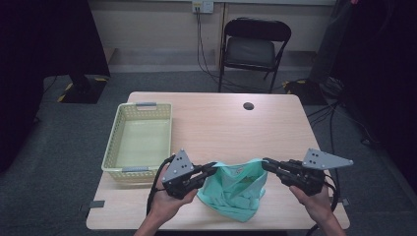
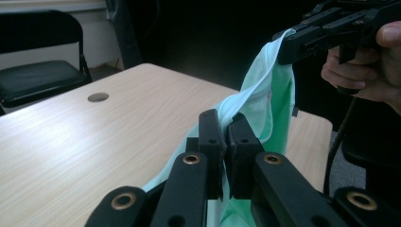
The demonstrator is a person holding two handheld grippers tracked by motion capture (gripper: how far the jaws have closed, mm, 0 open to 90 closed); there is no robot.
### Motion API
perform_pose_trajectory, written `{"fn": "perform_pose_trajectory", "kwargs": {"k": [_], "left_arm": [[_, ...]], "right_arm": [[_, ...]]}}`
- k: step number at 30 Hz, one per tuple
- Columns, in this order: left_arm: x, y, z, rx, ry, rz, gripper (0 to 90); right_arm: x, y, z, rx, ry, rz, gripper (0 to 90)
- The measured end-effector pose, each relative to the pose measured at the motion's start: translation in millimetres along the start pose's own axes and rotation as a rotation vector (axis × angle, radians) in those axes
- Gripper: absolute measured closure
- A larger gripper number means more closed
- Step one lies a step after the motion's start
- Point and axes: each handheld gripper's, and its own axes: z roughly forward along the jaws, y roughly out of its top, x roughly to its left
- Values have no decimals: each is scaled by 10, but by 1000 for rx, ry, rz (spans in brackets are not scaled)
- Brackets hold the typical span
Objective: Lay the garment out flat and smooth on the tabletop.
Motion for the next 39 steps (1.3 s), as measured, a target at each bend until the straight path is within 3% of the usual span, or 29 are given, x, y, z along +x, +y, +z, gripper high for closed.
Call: {"fn": "perform_pose_trajectory", "kwargs": {"k": [7, 10, 12, 15, 20, 26, 32, 35, 37, 38, 39], "left_arm": [[-76, 182, -162, -56, -28, 21, 869], [-18, 181, -69, -14, -6, 32, 869], [98, 116, 54, 9, 2, -7, 869], [241, 4, 241, 47, 26, -32, 869], [422, -90, 490, 95, 54, -65, 870], [661, -115, 704, 131, 92, -98, 870], [941, -92, 931, 161, 147, -113, 870], [1100, -33, 1062, 150, 175, -110, 868], [1234, -10, 1164, 132, 211, -141, 853], [1273, -5, 1221, 157, 246, -140, 783], [1301, -9, 1257, 173, 273, -150, 686]], "right_arm": [[162, 241, -197, -49, 44, -38, 853], [144, 266, -218, -56, 45, -59, 853], [10, 207, -133, -36, 44, -14, 854], [-203, 83, 30, 26, 24, 27, 854], [-445, -38, 226, 79, -14, 65, 854], [-620, -86, 402, 117, -49, 60, 854], [-894, -45, 653, 160, -84, 77, 855], [-1061, -10, 802, 174, -141, 88, 860], [-1178, 29, 908, 139, -184, 134, 850], [-1235, 30, 984, 147, -195, 147, 802], [-1296, 9, 1068, 179, -257, 160, 676]]}}
